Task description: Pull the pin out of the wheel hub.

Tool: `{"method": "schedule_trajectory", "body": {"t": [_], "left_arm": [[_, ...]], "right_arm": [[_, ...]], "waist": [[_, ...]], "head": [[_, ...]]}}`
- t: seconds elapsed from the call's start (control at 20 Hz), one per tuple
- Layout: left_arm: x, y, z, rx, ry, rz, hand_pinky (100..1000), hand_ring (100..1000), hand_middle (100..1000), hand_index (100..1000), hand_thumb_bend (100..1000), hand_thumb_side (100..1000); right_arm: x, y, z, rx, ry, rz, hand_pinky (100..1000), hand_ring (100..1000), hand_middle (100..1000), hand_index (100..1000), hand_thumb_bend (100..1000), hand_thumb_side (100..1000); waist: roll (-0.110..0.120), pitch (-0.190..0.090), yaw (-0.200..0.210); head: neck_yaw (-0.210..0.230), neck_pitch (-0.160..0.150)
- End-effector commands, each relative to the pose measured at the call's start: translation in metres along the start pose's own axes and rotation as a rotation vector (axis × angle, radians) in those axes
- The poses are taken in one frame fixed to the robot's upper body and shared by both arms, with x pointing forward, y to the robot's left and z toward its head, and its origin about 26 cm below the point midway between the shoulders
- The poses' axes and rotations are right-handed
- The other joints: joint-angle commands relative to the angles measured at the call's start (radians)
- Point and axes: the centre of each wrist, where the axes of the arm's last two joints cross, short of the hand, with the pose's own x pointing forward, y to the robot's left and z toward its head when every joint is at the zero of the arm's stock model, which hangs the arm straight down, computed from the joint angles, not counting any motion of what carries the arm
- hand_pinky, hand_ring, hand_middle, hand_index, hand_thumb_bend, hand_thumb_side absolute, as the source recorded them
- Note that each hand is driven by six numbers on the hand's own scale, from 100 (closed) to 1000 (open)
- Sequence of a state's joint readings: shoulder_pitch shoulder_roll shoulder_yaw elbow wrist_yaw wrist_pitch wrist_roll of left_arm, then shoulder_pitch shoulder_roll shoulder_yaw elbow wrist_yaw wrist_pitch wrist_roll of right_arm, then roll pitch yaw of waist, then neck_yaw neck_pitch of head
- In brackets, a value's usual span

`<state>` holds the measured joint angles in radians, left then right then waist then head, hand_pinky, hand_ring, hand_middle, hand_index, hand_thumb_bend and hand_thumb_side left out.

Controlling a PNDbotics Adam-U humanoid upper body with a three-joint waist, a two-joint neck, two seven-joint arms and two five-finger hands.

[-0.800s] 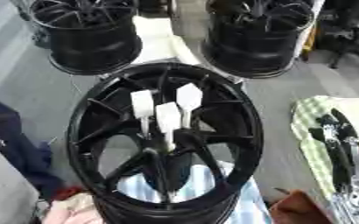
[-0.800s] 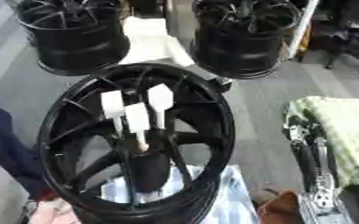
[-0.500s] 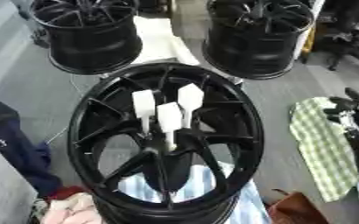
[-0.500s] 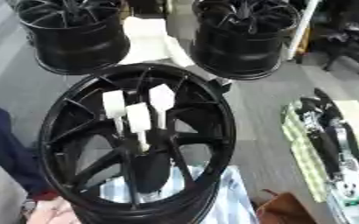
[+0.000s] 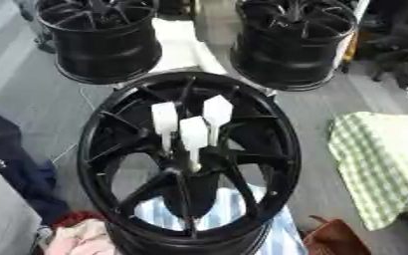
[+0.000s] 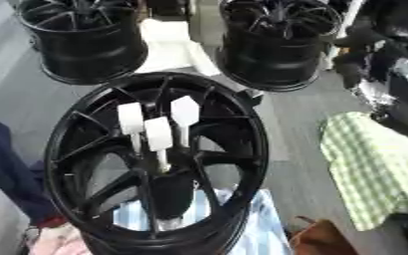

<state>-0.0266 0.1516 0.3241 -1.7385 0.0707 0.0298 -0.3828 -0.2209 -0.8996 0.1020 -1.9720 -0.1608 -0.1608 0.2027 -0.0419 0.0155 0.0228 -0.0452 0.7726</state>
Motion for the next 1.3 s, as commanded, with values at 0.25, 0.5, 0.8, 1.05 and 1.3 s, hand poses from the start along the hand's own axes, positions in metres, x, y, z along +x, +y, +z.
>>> {"method": "schedule_trajectory", "body": {"t": [0.25, 0.5, 0.8, 1.05, 1.3], "left_arm": [[0.012, 0.003, -0.005, -0.044, -0.025, -0.043, 741, 1000, 746, 930, 100, 914], [0.012, 0.003, -0.006, -0.055, -0.023, -0.048, 741, 1000, 746, 930, 100, 916], [0.012, 0.002, -0.007, -0.064, -0.024, -0.051, 740, 1000, 746, 931, 100, 917], [0.012, 0.0, -0.008, -0.073, -0.027, -0.047, 741, 1000, 746, 931, 100, 918], [0.011, -0.002, -0.008, -0.079, -0.028, -0.041, 741, 1000, 747, 931, 100, 918]], "right_arm": [[0.047, -0.033, -0.04, 0.387, -0.1, 0.078, 857, 885, 905, 1000, 100, 635], [0.059, -0.033, -0.075, 0.538, -0.096, 0.148, 874, 907, 914, 1000, 100, 630], [0.037, -0.023, -0.117, 0.656, -0.052, 0.187, 876, 908, 912, 1000, 100, 600], [0.01, -0.009, -0.143, 0.719, -0.021, 0.182, 883, 921, 929, 1000, 100, 601], [-0.006, 0.003, -0.162, 0.734, -0.012, 0.196, 909, 955, 960, 1000, 100, 596]], "waist": [[-0.01, -0.009, 0.014], [-0.016, -0.009, 0.02], [-0.019, 0.0, 0.03], [-0.013, 0.006, 0.036], [-0.007, 0.008, 0.037]], "head": [[-0.017, -0.003], [-0.024, -0.003], [-0.042, -0.003], [-0.057, -0.003], [-0.068, -0.003]]}}
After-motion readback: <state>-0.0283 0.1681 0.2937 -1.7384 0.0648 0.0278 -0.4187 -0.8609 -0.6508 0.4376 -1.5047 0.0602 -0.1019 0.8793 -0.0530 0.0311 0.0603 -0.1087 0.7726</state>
